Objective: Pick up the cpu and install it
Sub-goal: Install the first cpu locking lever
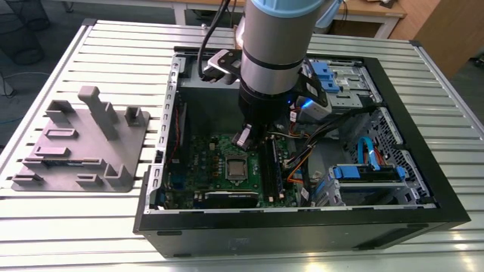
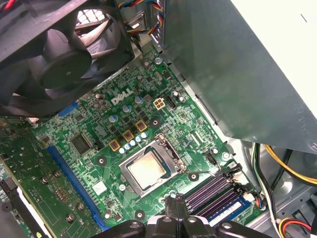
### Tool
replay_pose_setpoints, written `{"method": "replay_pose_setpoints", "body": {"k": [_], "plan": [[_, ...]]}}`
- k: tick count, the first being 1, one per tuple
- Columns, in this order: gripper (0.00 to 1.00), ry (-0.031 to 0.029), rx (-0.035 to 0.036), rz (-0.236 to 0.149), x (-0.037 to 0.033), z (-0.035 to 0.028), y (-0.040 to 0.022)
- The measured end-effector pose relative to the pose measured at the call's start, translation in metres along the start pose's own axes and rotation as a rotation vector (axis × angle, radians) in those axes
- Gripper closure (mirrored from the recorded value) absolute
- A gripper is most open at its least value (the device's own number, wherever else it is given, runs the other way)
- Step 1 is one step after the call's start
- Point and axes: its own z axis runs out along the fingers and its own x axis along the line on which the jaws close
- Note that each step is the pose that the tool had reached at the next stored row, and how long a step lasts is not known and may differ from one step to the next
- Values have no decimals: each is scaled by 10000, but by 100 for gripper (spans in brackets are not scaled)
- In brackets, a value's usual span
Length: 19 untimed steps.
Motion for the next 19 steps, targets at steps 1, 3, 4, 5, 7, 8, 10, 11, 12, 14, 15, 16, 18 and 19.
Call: {"method": "replay_pose_setpoints", "body": {"k": [1, 3, 4, 5, 7, 8, 10, 11, 12, 14, 15, 16, 18, 19], "plan": [[89, 0, 0, 0, 0, 0, 0], [89, 0, 0, 0, 9, 0, -7], [89, 0, 0, 0, 9, 0, -7], [89, 0, 0, 1, 12, 0, -9], [89, 0, 0, 0, 15, 0, -11], [89, 0, 0, 0, 16, 0, -11], [89, 0, 0, 0, 16, 0, -12], [89, 0, 0, 0, 16, 0, -12], [89, 0, 0, 0, 16, 0, -12], [89, 0, 0, 0, 17, 0, -12], [89, 0, 0, 0, 17, 0, -12], [89, 0, 0, 0, 17, 0, -13], [89, 0, 0, 0, 46, -1, -33], [89, 0, 0, 0, 54, -1, -39]]}}
